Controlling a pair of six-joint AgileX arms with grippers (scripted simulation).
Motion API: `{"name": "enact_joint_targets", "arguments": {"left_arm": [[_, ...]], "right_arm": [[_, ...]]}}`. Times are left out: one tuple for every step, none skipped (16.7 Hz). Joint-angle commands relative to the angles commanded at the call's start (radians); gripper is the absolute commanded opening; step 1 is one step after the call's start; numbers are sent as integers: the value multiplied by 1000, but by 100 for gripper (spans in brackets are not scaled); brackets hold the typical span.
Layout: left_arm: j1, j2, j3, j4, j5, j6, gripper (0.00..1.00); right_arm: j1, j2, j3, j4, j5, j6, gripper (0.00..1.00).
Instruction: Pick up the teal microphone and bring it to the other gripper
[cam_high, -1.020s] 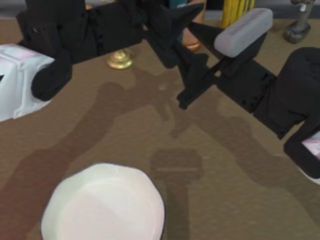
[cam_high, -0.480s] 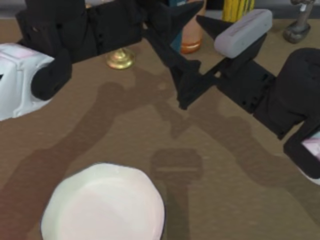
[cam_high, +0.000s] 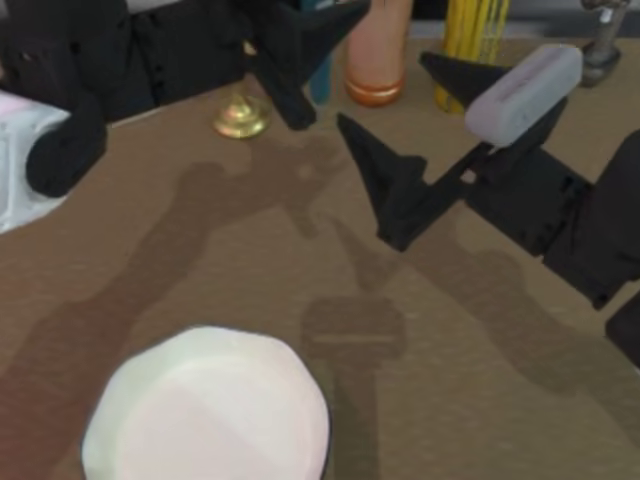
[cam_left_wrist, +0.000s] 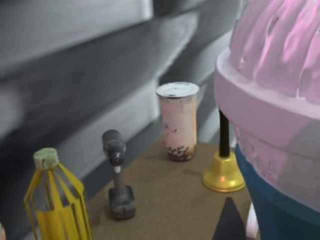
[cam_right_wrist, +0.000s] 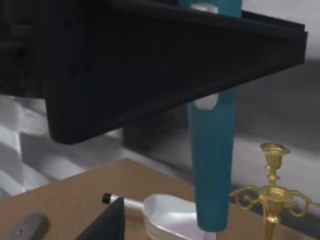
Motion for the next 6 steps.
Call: {"name": "enact_joint_targets", "arguments": {"left_arm": [[24,-11,-11,-2,21,1,0],[46,-21,-21,-3,39,1,0],[67,-31,-30,-4,57,2,0],[82,-38,-36,-5,70,3,0],[91,-42,-40,-6,77,3,0],[93,-43,-41,-6,79,4,0]], "right_arm": [[-5,-37,-43,2,-6,1,100],[-11,-74,-84,5,-12,2,100],[-16,-107,-117,7,-18,3,100],[-19,-130,-139,11,-22,4,100],[-21,-142,-151,13,-25,4,100],[-21,-144,-153,13,-26,4,100]]}}
